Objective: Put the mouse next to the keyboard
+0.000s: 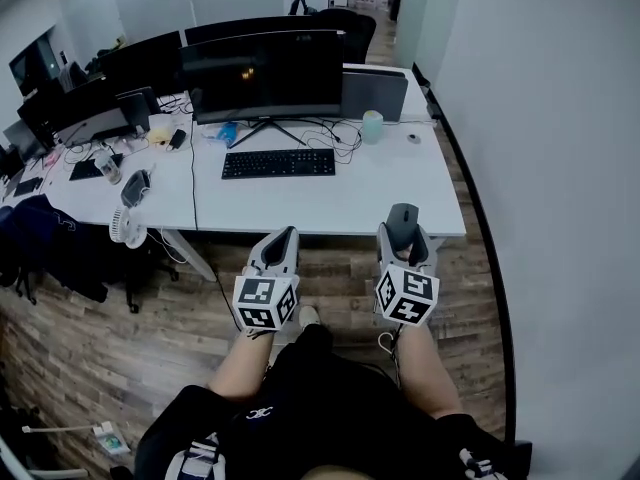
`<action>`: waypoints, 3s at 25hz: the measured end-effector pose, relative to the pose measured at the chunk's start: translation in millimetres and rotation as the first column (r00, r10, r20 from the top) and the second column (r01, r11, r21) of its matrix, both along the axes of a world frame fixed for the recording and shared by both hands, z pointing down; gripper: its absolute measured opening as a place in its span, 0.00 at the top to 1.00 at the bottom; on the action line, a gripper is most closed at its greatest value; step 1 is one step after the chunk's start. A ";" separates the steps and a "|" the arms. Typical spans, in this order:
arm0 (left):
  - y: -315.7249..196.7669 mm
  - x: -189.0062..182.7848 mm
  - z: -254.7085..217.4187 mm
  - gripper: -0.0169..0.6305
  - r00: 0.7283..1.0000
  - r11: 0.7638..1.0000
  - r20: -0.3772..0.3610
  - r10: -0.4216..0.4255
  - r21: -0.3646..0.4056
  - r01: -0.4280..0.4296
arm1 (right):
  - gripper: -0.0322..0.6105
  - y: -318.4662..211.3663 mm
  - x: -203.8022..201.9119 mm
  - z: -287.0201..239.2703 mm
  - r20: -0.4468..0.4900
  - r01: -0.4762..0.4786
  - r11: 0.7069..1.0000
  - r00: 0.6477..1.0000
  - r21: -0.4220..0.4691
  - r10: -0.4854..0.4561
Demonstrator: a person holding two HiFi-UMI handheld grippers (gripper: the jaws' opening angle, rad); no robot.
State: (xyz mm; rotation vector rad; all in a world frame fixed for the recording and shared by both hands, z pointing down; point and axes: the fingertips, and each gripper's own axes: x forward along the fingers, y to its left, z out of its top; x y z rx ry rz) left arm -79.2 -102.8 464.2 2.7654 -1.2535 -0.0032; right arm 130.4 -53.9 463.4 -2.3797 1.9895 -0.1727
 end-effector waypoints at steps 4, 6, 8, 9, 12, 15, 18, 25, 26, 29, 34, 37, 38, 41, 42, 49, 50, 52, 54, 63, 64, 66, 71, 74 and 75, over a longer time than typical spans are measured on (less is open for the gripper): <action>-61.6 26.2 -9.9 0.95 1.000 1.000 0.006 0.026 -0.004 -0.026 | 0.47 -57.3 20.8 -7.8 -0.001 -0.013 1.000 1.000 -0.010 0.013; -94.7 39.2 -11.4 0.95 0.999 0.999 0.011 0.038 -0.010 -0.038 | 0.47 -88.8 32.5 -10.0 0.002 -0.022 1.000 1.000 -0.014 0.022; -128.4 50.8 -10.3 0.95 0.999 0.999 0.016 0.048 -0.020 -0.047 | 0.47 -121.5 43.1 -8.6 0.009 -0.028 0.999 1.000 -0.025 0.028; -145.0 55.2 -9.9 0.95 0.998 0.998 0.019 0.053 -0.025 -0.052 | 0.47 -137.9 47.4 -7.3 0.012 -0.031 0.999 0.999 -0.032 0.031; -191.2 65.7 -8.1 0.95 0.998 0.997 0.025 0.063 -0.041 -0.062 | 0.47 -184.6 59.0 -2.8 0.022 -0.041 0.998 0.999 -0.057 0.042; -238.1 73.6 -4.5 0.95 0.998 0.996 0.027 0.064 -0.056 -0.063 | 0.47 -232.0 68.4 -0.7 0.026 -0.044 0.996 0.999 -0.074 0.046; -280.2 80.0 -0.8 0.95 0.997 0.995 0.025 0.070 -0.073 -0.068 | 0.47 -275.4 78.1 3.3 0.020 -0.047 0.995 0.999 -0.091 0.049; -339.4 100.2 7.5 0.95 0.996 0.996 0.078 0.049 -0.074 -0.043 | 0.47 -343.4 103.1 19.9 0.041 -0.025 0.990 0.999 -0.140 0.031; -344.8 103.6 10.4 0.95 0.996 0.996 0.078 0.038 -0.081 -0.031 | 0.47 -351.9 108.6 24.0 0.043 -0.015 0.989 0.999 -0.148 0.022; -359.5 107.0 11.6 0.95 0.997 0.995 0.070 -0.016 -0.092 0.022 | 0.47 -376.1 121.0 34.0 0.045 0.021 0.984 0.999 -0.174 -0.013; -371.6 115.7 7.3 0.95 0.993 0.990 0.070 -0.093 -0.099 0.099 | 0.47 -405.6 144.6 56.8 0.053 0.070 0.969 0.997 -0.236 -0.060; -376.1 123.4 5.0 0.95 0.989 0.986 0.066 -0.130 -0.101 0.136 | 0.47 -421.7 158.4 77.2 0.068 0.099 0.956 0.994 -0.277 -0.083; -377.2 126.1 4.8 0.95 0.988 0.984 0.069 -0.138 -0.101 0.145 | 0.47 -426.9 162.8 84.3 0.073 0.107 0.951 0.993 -0.291 -0.089; -377.9 133.1 7.2 0.95 0.983 0.979 0.087 -0.163 -0.106 0.172 | 0.47 -440.0 176.9 109.5 0.083 0.118 0.932 0.992 -0.342 -0.095; -378.0 134.8 8.3 0.95 0.981 0.977 0.093 -0.173 -0.108 0.183 | 0.47 -443.8 181.2 119.1 0.089 0.121 0.924 0.991 -0.362 -0.095; -381.9 137.9 13.1 0.95 0.960 0.958 0.134 -0.247 -0.112 0.263 | 0.47 -466.8 203.4 194.6 0.154 0.146 0.851 0.985 -0.504 -0.078; -382.4 136.8 14.6 0.95 0.956 0.954 0.137 -0.259 -0.116 0.275 | 0.47 -469.0 204.8 204.0 0.161 0.151 0.838 0.984 -0.525 -0.076; -383.8 134.0 17.5 0.95 0.949 0.946 0.140 -0.282 -0.125 0.299 | 0.47 -473.0 206.7 217.7 0.159 0.152 0.814 0.984 -0.561 -0.074; -384.5 130.9 20.3 0.95 0.943 0.938 0.143 -0.301 -0.132 0.320 | 0.47 -476.7 207.7 229.1 0.145 0.149 0.792 0.986 -0.592 -0.077; -384.0 114.4 29.2 0.95 0.917 0.909 0.156 -0.367 -0.151 0.389 | 0.47 -487.7 205.4 272.6 0.135 0.149 0.694 0.988 -0.704 -0.074; -384.0 112.4 29.1 0.95 0.915 0.906 0.156 -0.372 -0.152 0.394 | 0.47 -487.4 204.4 275.5 0.143 0.146 0.682 0.988 -0.717 -0.060; -382.9 108.4 29.0 0.95 0.911 0.902 0.155 -0.381 -0.154 0.404 | 0.47 -486.6 199.8 280.9 0.172 0.153 0.660 0.984 -0.736 -0.038; -376.1 99.5 32.8 0.95 0.904 0.892 0.155 -0.399 -0.163 0.422 | 0.47 -489.4 205.1 291.0 0.134 0.127 0.650 0.990 -0.749 -0.039; -374.1 95.6 33.6 0.95 0.902 0.889 0.152 -0.404 -0.166 0.426 | 0.47 -494.5 195.0 294.9 0.167 0.170 0.648 0.984 -0.742 -0.067; -373.8 94.7 33.2 0.95 0.902 0.890 0.150 -0.404 -0.165 0.426 | 0.47 -499.4 182.2 296.8 0.222 0.231 0.651 0.970 -0.723 -0.097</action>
